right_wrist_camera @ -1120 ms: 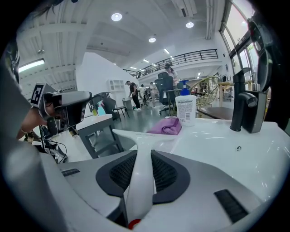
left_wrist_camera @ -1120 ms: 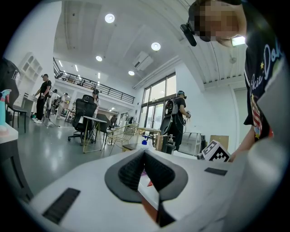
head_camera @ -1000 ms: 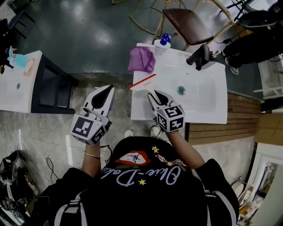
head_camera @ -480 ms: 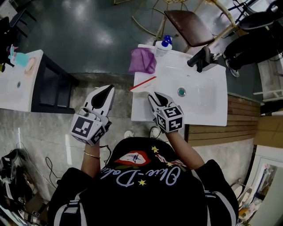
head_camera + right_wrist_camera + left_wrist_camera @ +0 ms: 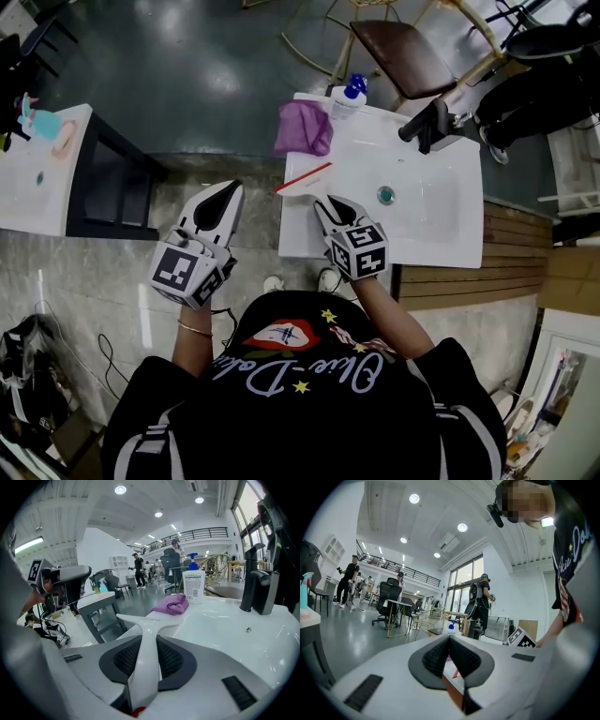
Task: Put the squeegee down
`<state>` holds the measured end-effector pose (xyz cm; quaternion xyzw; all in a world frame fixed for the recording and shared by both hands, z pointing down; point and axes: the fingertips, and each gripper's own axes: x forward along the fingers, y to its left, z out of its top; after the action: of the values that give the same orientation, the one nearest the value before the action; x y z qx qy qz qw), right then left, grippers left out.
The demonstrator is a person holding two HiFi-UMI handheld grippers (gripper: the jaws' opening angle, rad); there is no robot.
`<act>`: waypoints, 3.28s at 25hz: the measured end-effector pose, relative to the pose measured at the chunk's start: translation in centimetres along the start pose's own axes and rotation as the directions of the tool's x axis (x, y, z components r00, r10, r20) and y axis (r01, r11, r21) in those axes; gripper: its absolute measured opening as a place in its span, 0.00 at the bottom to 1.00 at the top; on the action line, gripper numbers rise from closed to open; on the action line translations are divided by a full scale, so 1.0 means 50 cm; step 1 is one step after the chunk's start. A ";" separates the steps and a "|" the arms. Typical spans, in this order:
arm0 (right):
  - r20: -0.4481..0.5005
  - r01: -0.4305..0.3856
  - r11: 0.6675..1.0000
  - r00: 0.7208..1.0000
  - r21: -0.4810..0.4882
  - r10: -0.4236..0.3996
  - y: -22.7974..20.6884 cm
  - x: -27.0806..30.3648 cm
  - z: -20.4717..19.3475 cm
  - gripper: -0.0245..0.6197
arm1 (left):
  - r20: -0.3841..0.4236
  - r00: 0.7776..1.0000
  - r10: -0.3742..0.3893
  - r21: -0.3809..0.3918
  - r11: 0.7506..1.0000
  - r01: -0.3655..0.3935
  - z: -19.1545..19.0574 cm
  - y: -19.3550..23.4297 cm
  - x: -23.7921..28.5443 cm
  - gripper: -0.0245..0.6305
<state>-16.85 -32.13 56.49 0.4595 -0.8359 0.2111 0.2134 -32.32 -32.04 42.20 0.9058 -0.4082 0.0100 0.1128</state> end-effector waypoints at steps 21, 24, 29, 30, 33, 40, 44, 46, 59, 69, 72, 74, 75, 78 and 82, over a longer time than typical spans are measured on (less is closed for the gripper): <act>-0.029 0.005 1.000 1.000 -0.001 -0.005 -0.002 0.006 -0.016 0.22 | 0.002 1.000 0.019 -0.016 1.000 -0.019 -0.008 0.004 -0.010 0.03; -0.022 0.004 1.000 1.000 -0.004 -0.004 -0.002 0.007 -0.013 0.23 | 0.003 1.000 0.018 -0.013 1.000 -0.018 -0.008 0.003 -0.009 0.03; -0.016 0.006 1.000 1.000 -0.004 -0.006 -0.001 0.005 -0.010 0.24 | 0.002 1.000 0.022 -0.006 1.000 -0.022 -0.008 0.003 -0.013 0.03; -0.016 0.007 1.000 1.000 -0.003 -0.007 -0.002 0.005 -0.011 0.25 | 0.000 1.000 0.022 -0.005 1.000 -0.022 -0.008 0.002 -0.013 0.03; -0.014 0.014 1.000 1.000 0.001 -0.014 -0.004 0.004 -0.012 0.28 | -0.003 1.000 0.021 -0.005 1.000 -0.021 -0.009 -0.001 -0.014 0.03; 0.034 0.016 1.000 0.999 0.005 -0.016 -0.009 -0.008 0.001 0.30 | -0.003 0.999 0.032 -0.015 0.999 -0.032 -0.012 -0.010 -0.020 0.03; 0.063 0.010 1.000 0.998 0.005 -0.011 -0.008 -0.017 0.013 0.30 | -0.002 0.999 0.040 -0.012 0.999 -0.040 -0.009 -0.018 -0.023 0.03; 0.070 0.004 1.000 0.998 0.009 -0.005 -0.010 -0.022 0.017 0.30 | 0.006 0.999 0.050 -0.001 0.999 -0.050 -0.005 -0.022 -0.022 0.03; 0.153 -0.056 0.998 0.986 -0.031 0.060 -0.006 -0.068 0.043 0.10 | 0.003 0.997 0.083 0.028 0.996 -0.083 0.003 -0.079 -0.028 0.03; 0.220 -0.121 0.993 0.968 -0.017 0.121 -0.007 -0.113 0.066 0.07 | -0.015 0.993 0.117 0.034 0.993 -0.117 -0.002 -0.128 -0.036 0.03; 0.252 -0.142 0.990 0.958 -0.013 0.141 -0.010 -0.131 0.080 0.07 | -0.027 0.991 0.133 0.031 0.991 -0.133 -0.004 -0.143 -0.036 0.03; 0.278 -0.155 0.988 0.949 -0.012 0.152 -0.012 -0.144 0.094 0.07 | -0.029 0.991 0.134 0.038 0.990 -0.133 -0.003 -0.154 -0.033 0.03; 0.291 -0.162 0.987 0.944 -0.011 0.158 -0.014 -0.150 0.102 0.07 | -0.030 0.991 0.134 0.041 0.990 -0.132 -0.003 -0.159 -0.032 0.03; 0.326 -0.181 0.984 0.929 -0.007 0.173 -0.017 -0.169 0.125 0.07 | -0.034 0.990 0.139 0.048 0.989 -0.137 0.000 -0.170 -0.029 0.03; 0.367 -0.200 0.980 0.912 0.000 0.186 -0.022 -0.193 0.151 0.07 | -0.018 0.991 0.133 0.058 0.990 -0.132 0.002 -0.183 -0.026 0.03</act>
<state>-12.45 -30.27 45.16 0.4100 -0.8980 0.1577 0.0240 -26.42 -25.26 40.15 0.8795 -0.4656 0.0391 0.0908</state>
